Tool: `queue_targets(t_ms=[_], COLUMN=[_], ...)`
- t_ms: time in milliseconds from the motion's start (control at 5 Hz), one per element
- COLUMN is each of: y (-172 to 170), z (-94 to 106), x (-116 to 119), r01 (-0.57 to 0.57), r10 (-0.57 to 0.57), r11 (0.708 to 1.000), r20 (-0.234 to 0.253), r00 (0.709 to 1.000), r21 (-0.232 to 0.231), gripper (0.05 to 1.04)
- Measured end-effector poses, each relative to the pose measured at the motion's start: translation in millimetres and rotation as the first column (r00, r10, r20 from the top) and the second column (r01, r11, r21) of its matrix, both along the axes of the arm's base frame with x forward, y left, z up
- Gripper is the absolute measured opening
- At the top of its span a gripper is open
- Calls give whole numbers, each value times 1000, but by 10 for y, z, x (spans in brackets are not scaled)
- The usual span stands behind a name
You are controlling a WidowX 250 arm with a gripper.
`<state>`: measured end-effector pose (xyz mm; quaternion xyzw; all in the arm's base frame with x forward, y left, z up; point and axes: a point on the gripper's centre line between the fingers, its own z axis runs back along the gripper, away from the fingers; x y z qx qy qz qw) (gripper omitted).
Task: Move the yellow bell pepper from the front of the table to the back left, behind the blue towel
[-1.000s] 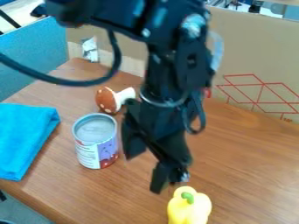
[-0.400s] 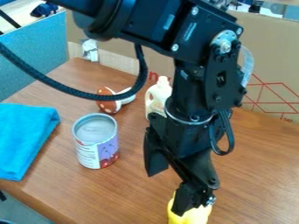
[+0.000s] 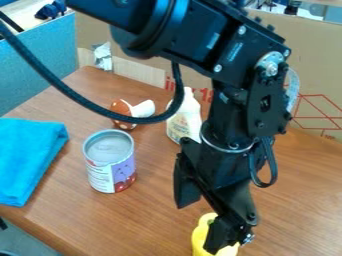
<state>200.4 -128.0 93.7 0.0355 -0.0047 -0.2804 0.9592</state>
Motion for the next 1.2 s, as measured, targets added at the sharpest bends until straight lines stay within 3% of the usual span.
queue_targets(t_ms=[200, 600, 800, 1000, 1200], y=[-42, -82, -80, -68, -51], z=[-44, -64, -64, -64, -59], x=[18, 22, 20, 5, 9], r01=[9, 10, 12, 8, 23], r10=[-9, -10, -12, -8, -22], r11=[1000, 1000, 1000, 1000, 999], r20=[-13, -13, -15, -24, -25], r00=[1000, 1000, 1000, 1000, 999], r21=[8, 11, 12, 20, 26], gripper=[947, 365, 167, 99, 95])
